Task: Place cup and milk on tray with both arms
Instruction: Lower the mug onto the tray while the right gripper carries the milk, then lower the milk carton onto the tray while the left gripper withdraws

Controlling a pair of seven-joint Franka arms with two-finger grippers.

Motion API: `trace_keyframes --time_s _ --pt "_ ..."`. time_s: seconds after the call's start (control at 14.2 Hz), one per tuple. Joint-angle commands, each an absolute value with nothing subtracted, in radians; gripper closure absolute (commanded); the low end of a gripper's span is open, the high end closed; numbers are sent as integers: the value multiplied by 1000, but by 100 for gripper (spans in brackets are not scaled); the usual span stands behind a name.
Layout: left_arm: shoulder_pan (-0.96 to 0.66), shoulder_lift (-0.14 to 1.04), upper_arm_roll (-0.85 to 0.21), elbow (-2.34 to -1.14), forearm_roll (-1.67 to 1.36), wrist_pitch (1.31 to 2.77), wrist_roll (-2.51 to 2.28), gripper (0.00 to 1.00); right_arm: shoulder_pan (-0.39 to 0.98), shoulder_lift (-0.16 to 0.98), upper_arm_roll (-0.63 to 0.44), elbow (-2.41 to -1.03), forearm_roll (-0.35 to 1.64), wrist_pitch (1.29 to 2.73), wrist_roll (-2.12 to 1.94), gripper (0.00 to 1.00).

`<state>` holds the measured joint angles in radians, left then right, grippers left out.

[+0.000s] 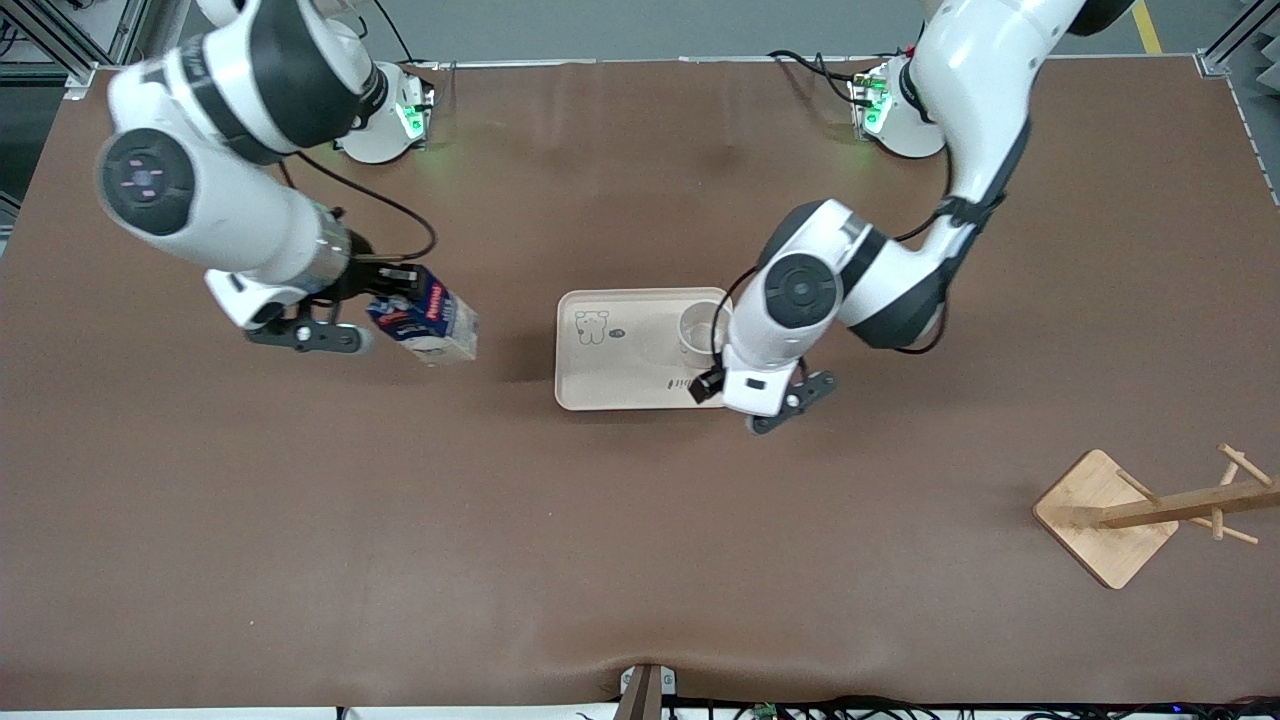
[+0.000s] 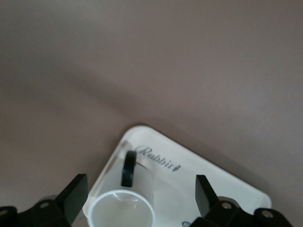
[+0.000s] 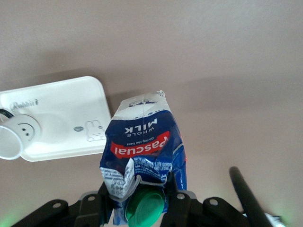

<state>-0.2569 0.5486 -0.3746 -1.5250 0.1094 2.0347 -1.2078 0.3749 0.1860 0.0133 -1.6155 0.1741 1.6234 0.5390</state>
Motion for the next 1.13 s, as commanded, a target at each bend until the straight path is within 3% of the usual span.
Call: trace_keyframes --time_s 0.0,0.21,0.56,1.06 --pt "-203 459 -374 -1546 155 1988 -1195 0 477 216 3 -1615 189 1689 737 100" --pt "-132 410 -374 -1530 210 1971 -1134 0 575 270 3 -1617 189 1762 889 100" --pt "56 403 -376 -1405 215 1870 -929 0 655 357 3 -1617 189 1813 931 100" --pt "258 351 -377 -1369 207 1823 -519 0 718 417 2 -1621 183 1891 999 100"
